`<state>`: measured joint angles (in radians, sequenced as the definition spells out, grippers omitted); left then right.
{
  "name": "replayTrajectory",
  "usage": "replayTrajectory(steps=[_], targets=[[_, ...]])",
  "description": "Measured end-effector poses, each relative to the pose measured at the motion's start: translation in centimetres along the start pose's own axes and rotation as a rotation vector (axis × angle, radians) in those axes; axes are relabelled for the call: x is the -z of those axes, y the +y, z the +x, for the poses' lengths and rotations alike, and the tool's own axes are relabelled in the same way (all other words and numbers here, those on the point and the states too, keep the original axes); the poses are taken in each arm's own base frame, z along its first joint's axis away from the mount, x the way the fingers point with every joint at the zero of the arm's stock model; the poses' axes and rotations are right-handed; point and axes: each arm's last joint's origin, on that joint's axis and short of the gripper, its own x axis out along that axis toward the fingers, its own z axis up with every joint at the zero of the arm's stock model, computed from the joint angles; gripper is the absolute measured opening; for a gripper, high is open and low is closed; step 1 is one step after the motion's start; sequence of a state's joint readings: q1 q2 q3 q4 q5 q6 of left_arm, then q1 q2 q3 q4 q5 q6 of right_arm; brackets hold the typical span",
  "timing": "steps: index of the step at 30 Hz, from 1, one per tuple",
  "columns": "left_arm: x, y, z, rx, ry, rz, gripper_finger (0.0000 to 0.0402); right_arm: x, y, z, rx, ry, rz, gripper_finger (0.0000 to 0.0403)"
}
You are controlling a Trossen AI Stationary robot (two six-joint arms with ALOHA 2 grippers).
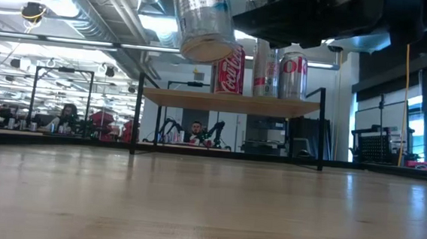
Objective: Place canned beverage on shelf
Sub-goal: Put the left white-blue soda can on the shelf
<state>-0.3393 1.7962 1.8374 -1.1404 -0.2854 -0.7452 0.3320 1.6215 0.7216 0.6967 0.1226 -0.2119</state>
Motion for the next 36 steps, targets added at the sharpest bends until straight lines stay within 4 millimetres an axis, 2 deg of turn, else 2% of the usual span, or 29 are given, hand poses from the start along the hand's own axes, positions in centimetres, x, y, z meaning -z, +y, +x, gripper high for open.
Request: replayTrajectory(steps=[11,16,21,24,29,36], targets=[[-1.8,1.0,0.3,-0.102,-0.174,-0.001,0.0234,-0.3,0.1,0.0,-0.026,-0.030,0.025,0.0003],[-1.7,1.6,0.4,-0.148,-0.142,0.033,0.0234,-0.5,0.0,-0.3,-0.023,-0.003,0.017,0.0003],[-1.3,2.6,0.4,-0.247,-0.085,0.089,0.0235,-1.6,-0.5,-2.1,-0.022,0.065,0.021,0.0003],[-1.5,4.0,0.2,-0.308,-0.051,0.090,0.0233,-2.2,-0.8,-3.3,-0.026,0.112,0.049,0.0003],[-2.5,6.9,-2.3,-0.293,-0.069,0.073,0.0223,-2.6,-1.0,-4.8,-0.066,0.170,0.108,0.0003],[-4.6,13.6,-6.6,-0.302,-0.136,0.038,0.0222,-1.8,-0.7,-4.9,-0.112,0.219,0.162,0.0003]])
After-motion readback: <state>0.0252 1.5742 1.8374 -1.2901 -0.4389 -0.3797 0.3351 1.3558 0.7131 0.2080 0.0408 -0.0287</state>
